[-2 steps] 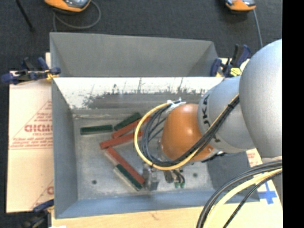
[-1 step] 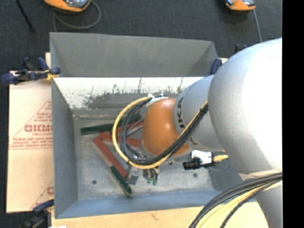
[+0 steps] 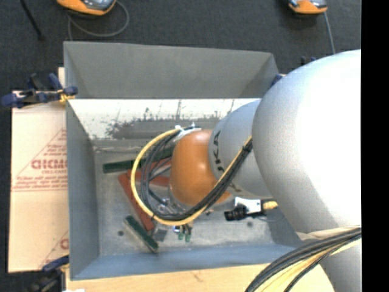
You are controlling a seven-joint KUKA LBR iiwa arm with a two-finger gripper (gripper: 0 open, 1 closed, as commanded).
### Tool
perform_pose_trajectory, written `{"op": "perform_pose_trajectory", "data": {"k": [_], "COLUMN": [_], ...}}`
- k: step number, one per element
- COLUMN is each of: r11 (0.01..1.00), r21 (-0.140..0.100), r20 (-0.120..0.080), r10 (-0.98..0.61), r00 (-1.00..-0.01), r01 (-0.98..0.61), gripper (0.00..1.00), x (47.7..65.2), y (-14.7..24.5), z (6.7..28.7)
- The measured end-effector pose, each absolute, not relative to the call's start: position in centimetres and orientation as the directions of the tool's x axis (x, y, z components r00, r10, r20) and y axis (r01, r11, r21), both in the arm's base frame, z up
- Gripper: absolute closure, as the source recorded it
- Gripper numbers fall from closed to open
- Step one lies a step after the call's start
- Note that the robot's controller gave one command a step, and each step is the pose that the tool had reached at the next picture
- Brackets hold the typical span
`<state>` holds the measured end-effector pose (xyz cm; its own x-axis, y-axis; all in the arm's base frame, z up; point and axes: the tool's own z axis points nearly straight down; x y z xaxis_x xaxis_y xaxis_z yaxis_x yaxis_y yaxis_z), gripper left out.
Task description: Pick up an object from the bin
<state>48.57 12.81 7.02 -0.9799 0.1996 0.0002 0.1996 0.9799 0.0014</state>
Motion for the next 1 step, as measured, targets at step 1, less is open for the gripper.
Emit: {"op": "perform_pose_trajectory", "data": {"k": [1], "r11": [0.98], "r21": [0.0], "r20": [-0.001], "r10": [0.198], "r00": [-0.98], "r01": [0.198], "gripper": [0.0], "x": [48.62], "y": [12.69], "z": [7.03]}}
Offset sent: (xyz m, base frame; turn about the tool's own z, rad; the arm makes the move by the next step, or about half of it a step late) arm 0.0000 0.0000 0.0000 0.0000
